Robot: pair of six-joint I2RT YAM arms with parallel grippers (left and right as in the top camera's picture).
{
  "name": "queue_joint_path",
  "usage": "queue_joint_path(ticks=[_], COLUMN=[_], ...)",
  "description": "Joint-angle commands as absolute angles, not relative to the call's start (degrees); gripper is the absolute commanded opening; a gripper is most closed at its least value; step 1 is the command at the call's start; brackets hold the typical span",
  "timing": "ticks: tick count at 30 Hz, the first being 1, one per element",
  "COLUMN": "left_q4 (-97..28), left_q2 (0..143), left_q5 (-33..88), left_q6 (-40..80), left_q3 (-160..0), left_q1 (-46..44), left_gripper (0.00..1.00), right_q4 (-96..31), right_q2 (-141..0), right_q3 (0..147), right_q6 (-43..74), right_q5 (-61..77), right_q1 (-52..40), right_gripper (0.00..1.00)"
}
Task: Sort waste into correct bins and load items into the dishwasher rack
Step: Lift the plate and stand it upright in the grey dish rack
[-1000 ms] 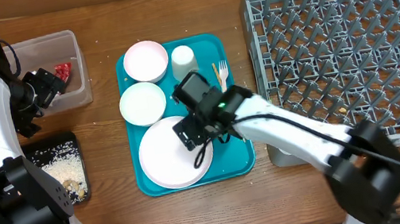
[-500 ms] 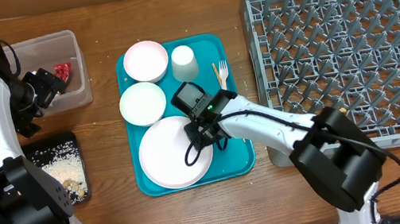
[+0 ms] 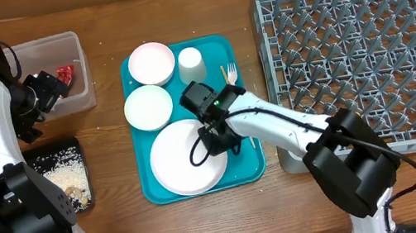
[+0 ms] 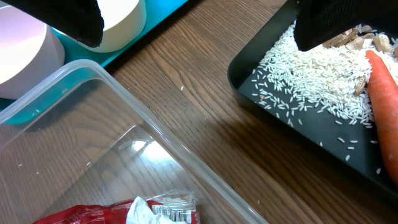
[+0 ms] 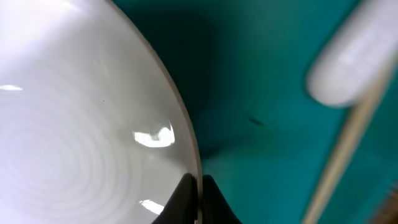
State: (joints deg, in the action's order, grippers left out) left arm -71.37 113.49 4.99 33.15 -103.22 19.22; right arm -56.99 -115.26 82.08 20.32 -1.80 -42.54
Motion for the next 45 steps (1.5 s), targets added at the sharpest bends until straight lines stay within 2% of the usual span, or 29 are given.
queue_joint_path(ticks=[1, 8, 16, 23, 28, 30, 32, 37, 45], left_q4=[-71.53, -71.53, -71.53, -71.53, -71.53, -71.53, -71.53, -71.53, -71.53], left_q2=[113.12, 113.12, 113.12, 113.12, 113.12, 113.12, 113.12, 113.12, 113.12], left_q5=[5.41, 5.41, 5.41, 5.41, 5.41, 5.41, 5.41, 5.41, 5.41], left_q6=[34.30, 34.30, 34.30, 34.30, 34.30, 34.30, 34.30, 34.30, 34.30], left_q3=[-103.35, -103.35, -103.35, -103.35, -103.35, -103.35, -103.35, -103.35, -103.35], left_q1=[19.11, 19.11, 19.11, 19.11, 19.11, 19.11, 19.11, 19.11, 19.11], left_gripper=[1.00, 1.00, 1.00, 1.00, 1.00, 1.00, 1.00, 1.00, 1.00], right_q4=[-62.54, -75.42, -75.37, -66.63, -55.00, -50.30, -47.94, -41.54, -32.99], right_q2=[-115.42, -109.80, -100.64, -98.15, -99.85, -101.14, -102.52, -106.76, -112.22], right_q3=[86.78, 95.90, 102.65, 102.72, 102.61, 102.61, 102.61, 102.59, 102.59], right_q6=[19.70, 19.53, 16.29, 12.75, 9.50, 3.27, -2.55, -6.57, -17.12], right_q5=[-8.82, -22.55, -30.46, -42.15, -41.76, -36.77, -32.77, -32.01, -34.81], right_q1=[-41.34, -38.65, -26.83, -9.54, 3.22, 7.66, 10.55, 15.22, 15.70], right_gripper=[0.04, 0.04, 0.04, 0.04, 0.04, 0.04, 0.04, 0.04, 0.04])
